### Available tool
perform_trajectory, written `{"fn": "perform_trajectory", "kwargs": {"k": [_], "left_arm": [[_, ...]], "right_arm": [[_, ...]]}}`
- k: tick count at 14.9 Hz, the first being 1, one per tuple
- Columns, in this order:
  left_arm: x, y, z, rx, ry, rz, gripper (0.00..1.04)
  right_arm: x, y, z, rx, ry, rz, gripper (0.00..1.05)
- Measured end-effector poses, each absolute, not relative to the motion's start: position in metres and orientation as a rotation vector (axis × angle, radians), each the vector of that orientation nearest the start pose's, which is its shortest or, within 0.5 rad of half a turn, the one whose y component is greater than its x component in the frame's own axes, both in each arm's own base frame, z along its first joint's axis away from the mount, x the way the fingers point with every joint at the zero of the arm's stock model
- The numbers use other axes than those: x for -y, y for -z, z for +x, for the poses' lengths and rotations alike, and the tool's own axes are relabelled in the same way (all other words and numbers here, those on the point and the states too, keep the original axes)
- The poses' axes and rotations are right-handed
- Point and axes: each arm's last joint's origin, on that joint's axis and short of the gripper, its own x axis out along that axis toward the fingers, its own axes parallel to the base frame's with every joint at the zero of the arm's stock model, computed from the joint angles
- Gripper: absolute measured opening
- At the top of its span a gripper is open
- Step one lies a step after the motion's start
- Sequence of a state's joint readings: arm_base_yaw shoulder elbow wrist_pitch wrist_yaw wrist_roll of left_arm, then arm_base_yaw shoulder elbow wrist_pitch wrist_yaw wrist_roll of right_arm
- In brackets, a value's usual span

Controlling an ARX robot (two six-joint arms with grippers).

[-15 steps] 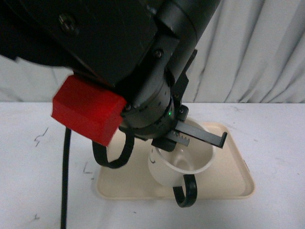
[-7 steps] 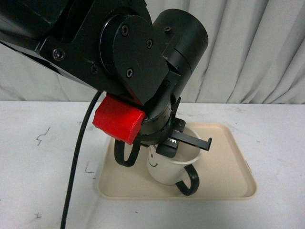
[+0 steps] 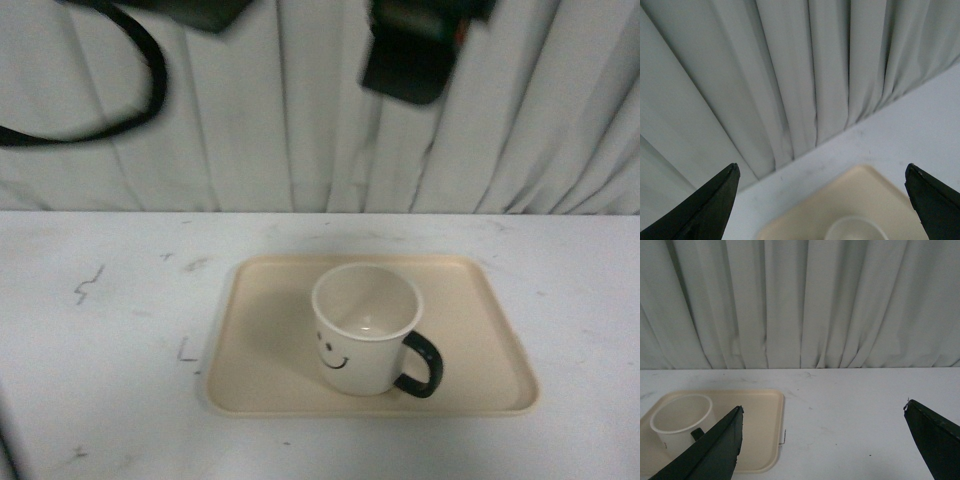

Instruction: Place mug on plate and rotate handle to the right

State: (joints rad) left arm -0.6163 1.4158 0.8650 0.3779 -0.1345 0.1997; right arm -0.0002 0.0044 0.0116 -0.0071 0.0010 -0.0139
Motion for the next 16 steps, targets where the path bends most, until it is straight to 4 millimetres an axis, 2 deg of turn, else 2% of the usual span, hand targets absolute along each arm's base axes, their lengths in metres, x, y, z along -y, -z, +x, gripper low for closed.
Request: {"fn": "perform_trajectory", "kwargs": {"k": [1, 2, 3, 4, 5, 7, 8, 9, 12, 14, 16], "left_arm": [[0.179, -0.282, 0.253, 0.015, 0.412, 0.214, 0.94], [0.164, -0.278, 0.246, 0.065, 0.210, 0.113, 0.81], [0.136, -0.246, 0.239, -0.001, 0.054, 0.077, 0.69], [0.112, -0.225, 0.229, -0.046, -0.007, 0.072, 0.58], [0.093, -0.220, 0.217, -0.032, -0.021, 0.041, 0.45], [0.067, -0.219, 0.196, 0.024, -0.005, -0.002, 0.20], [0.058, -0.209, 0.189, 0.001, -0.004, 0.006, 0.09], [0.049, -0.197, 0.182, -0.031, -0.001, 0.015, 0.02], [0.029, -0.193, 0.164, 0.005, -0.009, 0.002, 0.02], [0.022, -0.182, 0.154, -0.020, 0.000, 0.007, 0.02], [0.015, -0.180, 0.145, -0.006, -0.005, 0.004, 0.02]], "right_arm": [[0.000, -0.167, 0.097, 0.003, -0.001, -0.014, 0.98], [0.000, -0.167, 0.097, 0.004, -0.001, -0.014, 0.98], [0.000, -0.167, 0.097, 0.002, 0.004, -0.014, 0.98], [0.000, -0.167, 0.097, 0.002, 0.003, -0.014, 0.98], [0.000, -0.167, 0.097, 0.001, 0.002, -0.014, 0.98], [0.000, -0.167, 0.097, 0.003, 0.001, -0.014, 0.98], [0.000, -0.167, 0.097, 0.002, 0.001, -0.013, 0.98], [0.000, -0.167, 0.097, 0.002, 0.001, -0.014, 0.98], [0.000, -0.167, 0.097, 0.002, 0.001, -0.014, 0.98], [0.000, -0.167, 0.097, 0.002, 0.001, -0.014, 0.98], [0.000, -0.167, 0.097, 0.002, 0.001, -0.013, 0.98]]}}
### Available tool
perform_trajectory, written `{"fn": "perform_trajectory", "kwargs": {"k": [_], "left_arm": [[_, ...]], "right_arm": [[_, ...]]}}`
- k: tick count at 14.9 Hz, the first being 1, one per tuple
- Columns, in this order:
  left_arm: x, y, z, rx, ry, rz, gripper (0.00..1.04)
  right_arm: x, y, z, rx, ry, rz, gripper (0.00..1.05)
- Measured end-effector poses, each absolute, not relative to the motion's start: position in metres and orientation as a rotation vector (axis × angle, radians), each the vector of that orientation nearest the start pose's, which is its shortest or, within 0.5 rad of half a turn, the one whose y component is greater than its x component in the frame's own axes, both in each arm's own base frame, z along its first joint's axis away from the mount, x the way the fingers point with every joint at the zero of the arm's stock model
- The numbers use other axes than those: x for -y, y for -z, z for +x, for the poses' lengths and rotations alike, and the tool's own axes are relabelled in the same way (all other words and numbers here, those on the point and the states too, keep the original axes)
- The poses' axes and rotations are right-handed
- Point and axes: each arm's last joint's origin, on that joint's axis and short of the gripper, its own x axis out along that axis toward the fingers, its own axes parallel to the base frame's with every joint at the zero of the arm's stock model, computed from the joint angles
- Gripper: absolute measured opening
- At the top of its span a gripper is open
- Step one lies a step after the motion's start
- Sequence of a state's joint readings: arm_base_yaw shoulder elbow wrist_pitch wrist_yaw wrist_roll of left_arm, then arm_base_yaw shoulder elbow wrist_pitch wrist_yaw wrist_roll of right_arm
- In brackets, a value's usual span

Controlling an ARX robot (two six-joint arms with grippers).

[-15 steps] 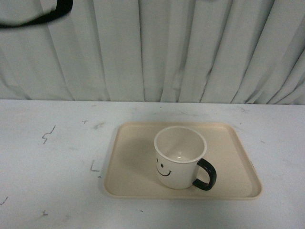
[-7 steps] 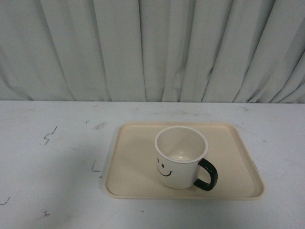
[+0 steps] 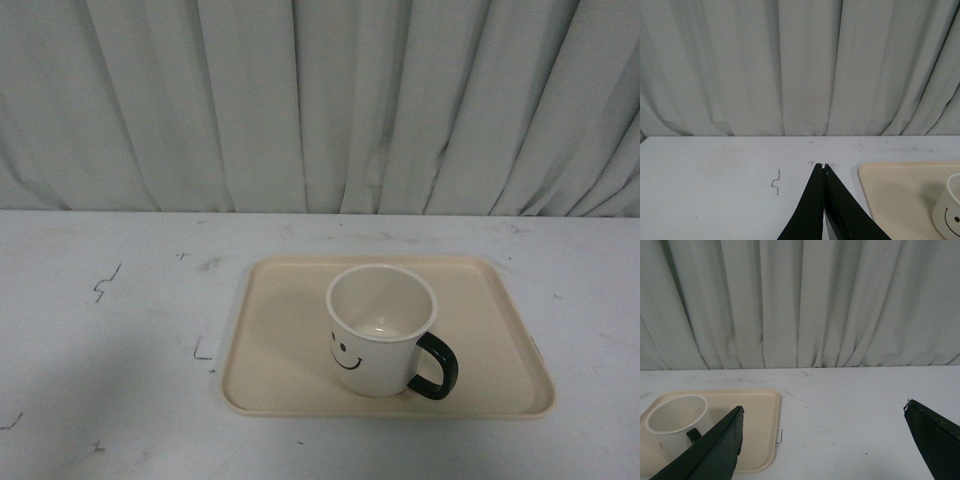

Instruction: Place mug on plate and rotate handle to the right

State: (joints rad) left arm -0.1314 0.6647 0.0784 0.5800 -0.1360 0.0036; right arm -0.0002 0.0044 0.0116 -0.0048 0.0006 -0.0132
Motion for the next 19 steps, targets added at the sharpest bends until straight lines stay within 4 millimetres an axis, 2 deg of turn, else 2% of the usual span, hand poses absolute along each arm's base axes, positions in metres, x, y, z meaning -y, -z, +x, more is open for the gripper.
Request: {"fn": "perform_trajectory", "kwargs": {"k": [2, 4, 17, 19], "left_arm": [[0.011, -0.176, 0.138, -0.011, -0.002, 0.004, 0.02], [-0.002, -0.171, 0.131, 0.024, -0.026, 0.001, 0.02], [0.000, -0.170, 0.109, 0.009, 0.003, 0.001, 0.02], [0.000, -0.167, 0.097, 0.001, 0.003, 0.001, 0.02]], "right_arm": [[0.000, -0.167, 0.097, 0.002, 0.001, -0.013, 0.98], [0.000, -0.167, 0.097, 0.002, 0.002, -0.012, 0.98], [0.000, -0.167, 0.097, 0.003, 0.000, -0.011, 0.98], [0.000, -0.167, 0.097, 0.002, 0.002, -0.011, 0.98]]}}
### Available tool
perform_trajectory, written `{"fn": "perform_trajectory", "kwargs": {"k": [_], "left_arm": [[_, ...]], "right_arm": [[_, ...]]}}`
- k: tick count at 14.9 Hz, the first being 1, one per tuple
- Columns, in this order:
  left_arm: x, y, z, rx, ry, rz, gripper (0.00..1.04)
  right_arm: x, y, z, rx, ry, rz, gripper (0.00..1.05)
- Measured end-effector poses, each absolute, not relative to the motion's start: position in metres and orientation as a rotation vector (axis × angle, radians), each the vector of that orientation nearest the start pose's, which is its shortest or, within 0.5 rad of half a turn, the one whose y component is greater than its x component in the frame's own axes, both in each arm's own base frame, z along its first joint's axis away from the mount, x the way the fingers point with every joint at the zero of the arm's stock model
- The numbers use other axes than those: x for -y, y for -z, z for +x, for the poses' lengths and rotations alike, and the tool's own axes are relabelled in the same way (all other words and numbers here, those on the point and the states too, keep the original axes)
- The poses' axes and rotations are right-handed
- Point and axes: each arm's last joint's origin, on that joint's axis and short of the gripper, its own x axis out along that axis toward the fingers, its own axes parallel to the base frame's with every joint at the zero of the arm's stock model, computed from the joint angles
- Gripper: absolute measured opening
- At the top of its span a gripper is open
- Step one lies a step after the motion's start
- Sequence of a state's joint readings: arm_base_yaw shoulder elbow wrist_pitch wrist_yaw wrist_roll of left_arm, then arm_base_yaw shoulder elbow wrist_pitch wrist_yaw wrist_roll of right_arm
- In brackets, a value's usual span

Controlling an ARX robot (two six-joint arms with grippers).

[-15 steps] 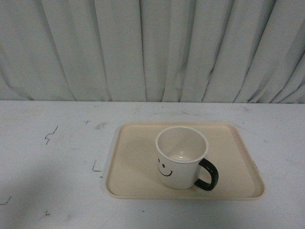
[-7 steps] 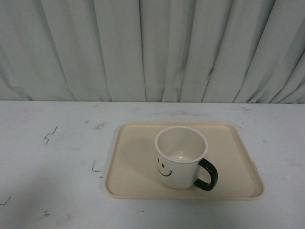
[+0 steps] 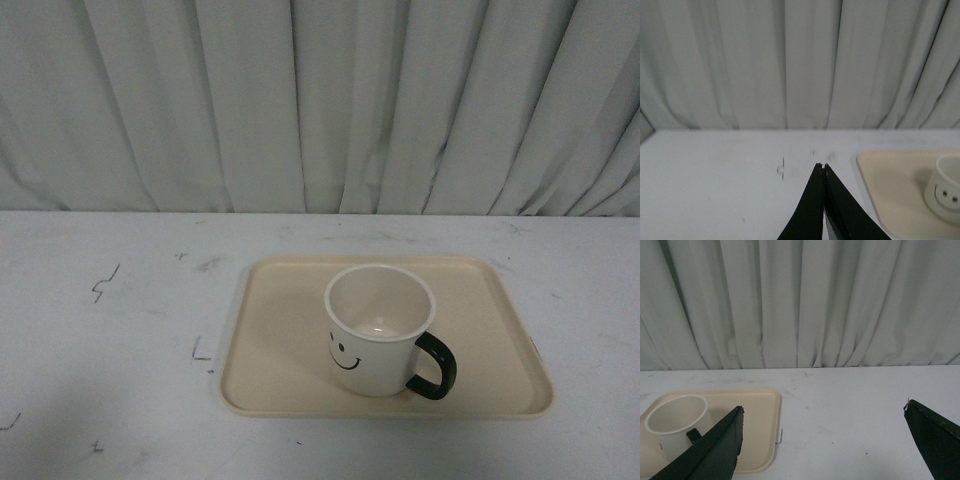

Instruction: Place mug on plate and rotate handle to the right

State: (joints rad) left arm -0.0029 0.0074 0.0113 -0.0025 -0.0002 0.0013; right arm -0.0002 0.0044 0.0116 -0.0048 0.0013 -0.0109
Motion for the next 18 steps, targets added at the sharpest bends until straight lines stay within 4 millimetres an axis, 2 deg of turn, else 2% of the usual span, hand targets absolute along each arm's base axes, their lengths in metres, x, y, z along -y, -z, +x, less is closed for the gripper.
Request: {"fn": "perform_trajectory", "kwargs": {"k": [3, 4, 5, 7, 8, 10, 12, 13, 16, 18], "left_arm": [[0.000, -0.166, 0.098, -0.001, 0.002, 0.001, 0.02], [0.000, -0.166, 0.098, 0.000, 0.002, 0.000, 0.06], [0.000, -0.166, 0.098, -0.001, 0.002, 0.000, 0.15], [0.000, -0.166, 0.098, -0.001, 0.002, 0.000, 0.40], [0.000, -0.166, 0.098, -0.001, 0.002, 0.000, 0.51], [0.000, -0.166, 0.098, -0.001, 0.002, 0.000, 0.75], [0.000, -0.166, 0.098, -0.001, 0.002, 0.000, 0.98], [0.000, -0.166, 0.098, -0.001, 0.003, 0.001, 0.98], [0.000, -0.166, 0.098, -0.001, 0.002, 0.000, 0.98], [0.000, -0.166, 0.098, -0.001, 0.002, 0.001, 0.98]], "right_arm": [[0.000, -0.167, 0.097, 0.003, 0.001, -0.011, 0.98], [0.000, -0.167, 0.097, 0.003, 0.001, -0.011, 0.98], [0.000, -0.167, 0.097, 0.003, 0.000, -0.011, 0.98], [0.000, -0.167, 0.097, 0.010, -0.003, -0.007, 0.98], [-0.001, -0.174, 0.102, 0.049, -0.040, 0.019, 0.98], [-0.007, -0.194, 0.129, 0.007, -0.116, 0.061, 0.98], [-0.020, -0.220, 0.176, -0.066, -0.212, 0.106, 0.98], [-0.029, -0.224, 0.203, -0.167, -0.246, 0.121, 0.98], [-0.062, -0.205, 0.267, -0.469, -0.341, 0.116, 0.98], [-0.086, -0.200, 0.304, -0.547, -0.393, 0.069, 0.98]]}}
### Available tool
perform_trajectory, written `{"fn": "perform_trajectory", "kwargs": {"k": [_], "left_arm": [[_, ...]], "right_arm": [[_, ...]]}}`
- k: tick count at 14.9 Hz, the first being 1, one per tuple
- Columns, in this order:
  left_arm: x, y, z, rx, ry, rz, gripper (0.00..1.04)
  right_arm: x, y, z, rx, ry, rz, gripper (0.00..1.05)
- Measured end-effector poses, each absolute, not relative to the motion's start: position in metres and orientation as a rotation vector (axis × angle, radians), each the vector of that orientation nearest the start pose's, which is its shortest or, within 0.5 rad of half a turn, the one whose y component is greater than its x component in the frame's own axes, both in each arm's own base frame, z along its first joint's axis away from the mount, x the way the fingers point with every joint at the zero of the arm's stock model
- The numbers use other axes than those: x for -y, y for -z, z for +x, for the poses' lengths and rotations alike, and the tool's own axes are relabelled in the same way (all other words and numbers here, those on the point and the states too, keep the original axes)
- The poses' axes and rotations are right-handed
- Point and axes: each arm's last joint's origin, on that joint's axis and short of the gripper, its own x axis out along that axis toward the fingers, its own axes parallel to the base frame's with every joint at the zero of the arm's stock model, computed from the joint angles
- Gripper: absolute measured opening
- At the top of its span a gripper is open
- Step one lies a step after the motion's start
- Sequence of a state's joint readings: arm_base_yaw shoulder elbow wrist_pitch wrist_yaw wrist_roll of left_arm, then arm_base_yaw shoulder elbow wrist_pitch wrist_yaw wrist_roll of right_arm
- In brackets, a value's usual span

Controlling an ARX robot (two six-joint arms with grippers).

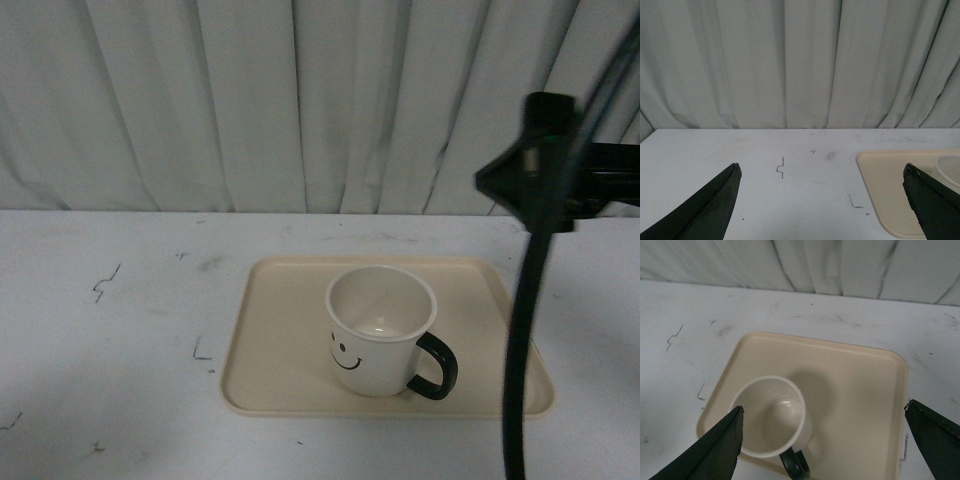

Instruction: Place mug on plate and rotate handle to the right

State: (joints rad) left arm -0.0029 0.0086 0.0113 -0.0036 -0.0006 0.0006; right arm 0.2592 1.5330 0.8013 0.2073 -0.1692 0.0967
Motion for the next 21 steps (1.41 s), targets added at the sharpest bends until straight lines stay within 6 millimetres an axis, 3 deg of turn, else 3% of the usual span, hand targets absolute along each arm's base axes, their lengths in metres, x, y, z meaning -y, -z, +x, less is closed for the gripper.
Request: {"fn": "perform_trajectory", "kwargs": {"k": [2, 5, 12, 13, 14, 18, 21], "left_arm": [[0.000, -0.166, 0.098, -0.001, 0.002, 0.001, 0.98], [0.000, -0.166, 0.098, -0.001, 0.002, 0.001, 0.98], [0.000, -0.166, 0.098, -0.001, 0.003, 0.001, 0.98], [0.000, -0.166, 0.098, -0.001, 0.002, 0.001, 0.98], [0.000, -0.166, 0.098, -0.001, 0.002, 0.001, 0.98], [0.000, -0.166, 0.098, -0.001, 0.003, 0.001, 0.98], [0.000, -0.166, 0.098, -0.001, 0.002, 0.001, 0.98]], "right_arm": [[-0.116, -0.188, 0.331, -0.653, -0.444, 0.024, 0.98], [-0.153, -0.164, 0.351, -0.761, -0.448, -0.036, 0.98], [-0.176, -0.120, 0.366, -0.836, -0.348, -0.055, 0.98], [-0.175, -0.113, 0.366, -0.850, -0.338, -0.063, 0.76], [-0.164, -0.106, 0.367, -0.872, -0.331, -0.069, 0.39], [-0.153, -0.106, 0.368, -0.877, -0.392, -0.089, 0.08], [-0.140, -0.122, 0.372, -0.800, -0.454, -0.187, 0.03]]}}
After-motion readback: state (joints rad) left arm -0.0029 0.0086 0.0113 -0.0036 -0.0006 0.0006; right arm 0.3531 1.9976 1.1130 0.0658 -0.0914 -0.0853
